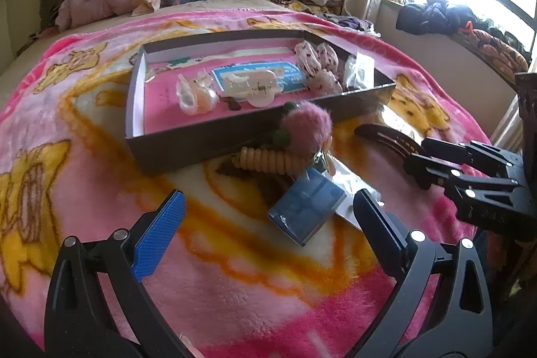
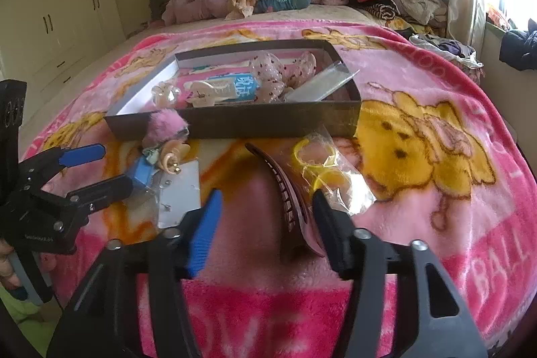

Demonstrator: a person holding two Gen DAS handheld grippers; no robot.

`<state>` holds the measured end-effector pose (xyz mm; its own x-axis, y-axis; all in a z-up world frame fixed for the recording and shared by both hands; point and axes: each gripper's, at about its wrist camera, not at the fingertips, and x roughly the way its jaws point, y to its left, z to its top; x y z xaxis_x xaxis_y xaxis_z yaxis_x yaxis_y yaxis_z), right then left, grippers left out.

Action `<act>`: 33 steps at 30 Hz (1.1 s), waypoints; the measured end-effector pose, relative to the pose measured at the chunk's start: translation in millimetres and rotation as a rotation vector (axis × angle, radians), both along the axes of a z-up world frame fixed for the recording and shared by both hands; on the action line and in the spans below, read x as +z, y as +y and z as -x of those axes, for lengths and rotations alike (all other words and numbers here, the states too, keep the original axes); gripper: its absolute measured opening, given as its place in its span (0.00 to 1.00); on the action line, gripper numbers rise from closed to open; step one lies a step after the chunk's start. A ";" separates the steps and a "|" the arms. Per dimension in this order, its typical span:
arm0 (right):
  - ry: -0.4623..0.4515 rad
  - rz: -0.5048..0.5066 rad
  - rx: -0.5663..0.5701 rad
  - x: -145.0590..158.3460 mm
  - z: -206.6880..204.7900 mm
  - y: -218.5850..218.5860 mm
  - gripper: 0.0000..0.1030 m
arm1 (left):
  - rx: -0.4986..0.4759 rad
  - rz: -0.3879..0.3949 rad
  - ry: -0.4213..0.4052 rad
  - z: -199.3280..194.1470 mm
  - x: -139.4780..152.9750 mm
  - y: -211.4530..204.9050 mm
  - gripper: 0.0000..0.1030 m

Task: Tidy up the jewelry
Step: 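Grasp the brown claw clip with the right tool while the left tool grasps the blue packet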

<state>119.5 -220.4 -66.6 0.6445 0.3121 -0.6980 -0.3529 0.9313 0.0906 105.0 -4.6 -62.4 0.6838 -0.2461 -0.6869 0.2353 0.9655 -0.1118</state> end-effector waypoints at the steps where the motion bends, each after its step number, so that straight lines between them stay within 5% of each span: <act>1: 0.008 0.004 0.000 -2.8 -2.1 0.4 0.39 | -0.006 0.005 0.006 -1.4 -1.7 -0.6 0.89; 10: 0.023 0.025 -0.026 -12.8 -18.2 -3.5 0.13 | -0.029 0.005 0.029 -11.8 -11.9 -12.1 0.81; 15: 0.026 -0.029 -0.034 -10.2 -14.1 -15.3 0.13 | -0.038 0.010 0.035 -13.3 -12.7 -12.1 0.67; 20: 0.029 -0.089 -0.047 -3.6 -7.0 -25.5 0.13 | -0.067 0.011 0.039 -11.0 -12.3 -16.1 0.42; 33: 0.034 -0.139 -0.044 5.1 6.6 -33.5 0.13 | -0.037 -0.005 0.030 -4.0 -7.0 -3.4 0.40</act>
